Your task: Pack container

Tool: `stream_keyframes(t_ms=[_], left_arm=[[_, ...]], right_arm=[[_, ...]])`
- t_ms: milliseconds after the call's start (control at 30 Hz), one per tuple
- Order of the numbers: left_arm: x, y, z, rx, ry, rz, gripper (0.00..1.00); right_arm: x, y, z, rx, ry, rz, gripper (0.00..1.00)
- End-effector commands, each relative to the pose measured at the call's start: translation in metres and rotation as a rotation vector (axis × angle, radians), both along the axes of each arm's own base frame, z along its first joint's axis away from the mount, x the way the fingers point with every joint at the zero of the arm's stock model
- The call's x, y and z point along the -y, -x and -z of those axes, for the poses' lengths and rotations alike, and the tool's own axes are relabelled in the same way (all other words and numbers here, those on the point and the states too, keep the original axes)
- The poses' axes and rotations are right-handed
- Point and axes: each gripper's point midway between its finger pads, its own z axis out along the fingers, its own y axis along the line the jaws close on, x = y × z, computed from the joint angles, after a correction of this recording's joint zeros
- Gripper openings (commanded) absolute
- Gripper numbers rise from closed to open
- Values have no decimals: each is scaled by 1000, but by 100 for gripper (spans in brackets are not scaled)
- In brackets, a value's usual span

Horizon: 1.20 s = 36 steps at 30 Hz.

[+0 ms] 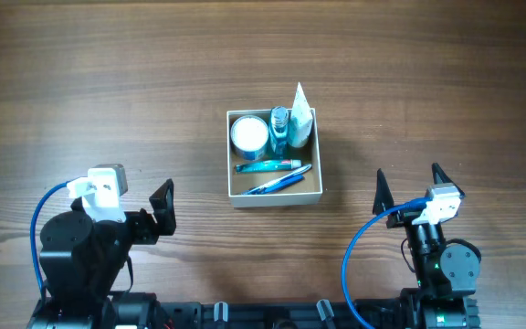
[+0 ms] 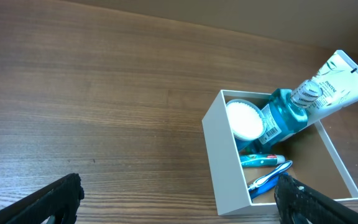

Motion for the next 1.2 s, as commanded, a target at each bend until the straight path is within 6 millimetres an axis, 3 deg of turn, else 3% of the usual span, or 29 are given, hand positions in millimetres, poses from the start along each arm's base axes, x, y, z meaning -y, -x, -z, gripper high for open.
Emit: stream_keyframes(t_ms=[0,367,500,567,667,867,1000,1167], left_arm=[[3,1,0,1,17,13,100],[3,1,0,1,17,13,100],[-8,22,18,-43,-51,-19,100],[-9,27,37,-14,-55,-27,100],[-11,10,61,148,-55,-46,100],[-20,-33,54,533,-82,-100,100],[-20,-34,81,449,-113,-91,100],[-20,-34,80,454,-105,-92,100]], right_arm=[[3,0,-2,9,-18,20,100],[3,0,-2,9,-18,20,100],[3,0,-2,9,-18,20,100],[3,0,-2,9,-18,20,100],[3,0,-2,9,-19,20,100],[3,0,-2,9,-18,20,100],[3,0,-2,9,-18,20,100],[3,0,-2,9,-18,20,100]])
